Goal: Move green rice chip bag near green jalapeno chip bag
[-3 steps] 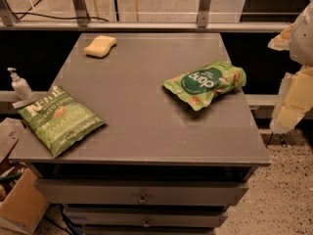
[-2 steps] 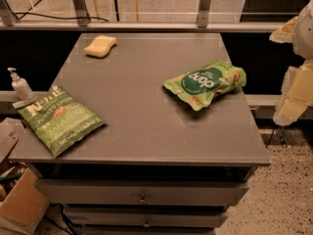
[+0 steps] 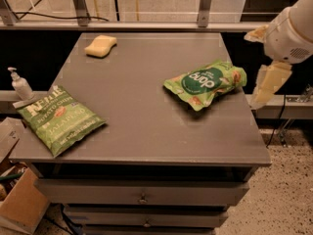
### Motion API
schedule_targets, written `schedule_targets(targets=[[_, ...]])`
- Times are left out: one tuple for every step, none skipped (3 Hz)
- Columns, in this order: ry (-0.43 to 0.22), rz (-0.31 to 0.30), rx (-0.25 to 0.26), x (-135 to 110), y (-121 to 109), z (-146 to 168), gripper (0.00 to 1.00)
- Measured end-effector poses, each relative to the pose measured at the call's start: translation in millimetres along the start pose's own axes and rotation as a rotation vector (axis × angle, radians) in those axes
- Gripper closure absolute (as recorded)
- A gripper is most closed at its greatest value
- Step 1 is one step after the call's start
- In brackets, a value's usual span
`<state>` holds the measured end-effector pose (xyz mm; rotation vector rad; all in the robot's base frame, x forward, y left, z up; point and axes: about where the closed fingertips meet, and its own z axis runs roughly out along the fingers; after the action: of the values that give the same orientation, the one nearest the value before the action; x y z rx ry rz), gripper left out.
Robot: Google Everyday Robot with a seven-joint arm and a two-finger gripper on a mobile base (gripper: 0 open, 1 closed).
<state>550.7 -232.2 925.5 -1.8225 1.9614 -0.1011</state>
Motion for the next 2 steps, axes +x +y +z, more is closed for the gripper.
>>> schedule_targets(targets=[[-0.045,-0.056,-0.011,13,-30,74,0.0],[-0.08,-0.091,-0.023,18,-56,138,0.0]])
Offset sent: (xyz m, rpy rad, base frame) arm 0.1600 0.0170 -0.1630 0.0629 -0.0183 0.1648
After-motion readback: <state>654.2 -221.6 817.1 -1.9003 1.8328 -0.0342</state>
